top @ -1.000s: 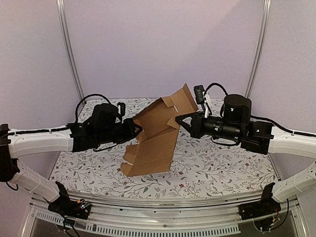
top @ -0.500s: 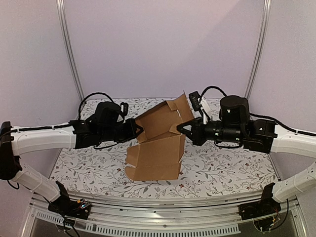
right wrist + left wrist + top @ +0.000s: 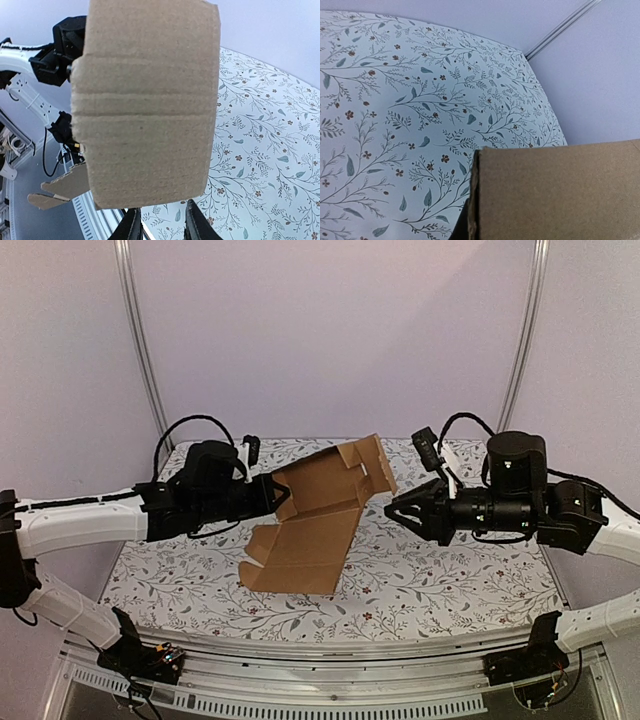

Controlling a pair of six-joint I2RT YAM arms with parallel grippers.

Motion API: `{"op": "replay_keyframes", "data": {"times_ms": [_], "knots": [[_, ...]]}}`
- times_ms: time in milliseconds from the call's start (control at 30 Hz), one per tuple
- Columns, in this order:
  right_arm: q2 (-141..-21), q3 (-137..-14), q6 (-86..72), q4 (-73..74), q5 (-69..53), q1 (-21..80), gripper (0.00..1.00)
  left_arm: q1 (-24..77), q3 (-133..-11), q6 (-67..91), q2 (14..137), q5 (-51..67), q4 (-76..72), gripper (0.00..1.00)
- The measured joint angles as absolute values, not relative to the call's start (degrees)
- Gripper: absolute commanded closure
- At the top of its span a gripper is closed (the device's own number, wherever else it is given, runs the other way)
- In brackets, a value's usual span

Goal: Fold the paper box

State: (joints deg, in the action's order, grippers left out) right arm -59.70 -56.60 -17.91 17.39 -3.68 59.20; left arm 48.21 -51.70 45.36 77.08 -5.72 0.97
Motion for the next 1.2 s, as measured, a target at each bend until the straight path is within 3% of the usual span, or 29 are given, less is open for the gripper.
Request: {"op": "replay_keyframes", "data": {"times_ms": [133, 633, 1200], "knots": [[-56.8, -56.8, -15.3, 22.0, -7.4, 59.2, 0.59, 48.2, -51.7, 42.8, 76.4, -6.6, 1.2, 1.0], [-56.3, -65.2, -8.4, 34.7, -10.9, 59.1, 0.58, 48.2, -51.6, 31.5, 72.5, -8.1, 2.4, 1.0], [-66.1, -69.8, -8.6, 29.1, -14.3, 58.1, 0.57, 47.9, -49.5, 27.6, 70.7, -6.5, 2.2, 1.0]]}}
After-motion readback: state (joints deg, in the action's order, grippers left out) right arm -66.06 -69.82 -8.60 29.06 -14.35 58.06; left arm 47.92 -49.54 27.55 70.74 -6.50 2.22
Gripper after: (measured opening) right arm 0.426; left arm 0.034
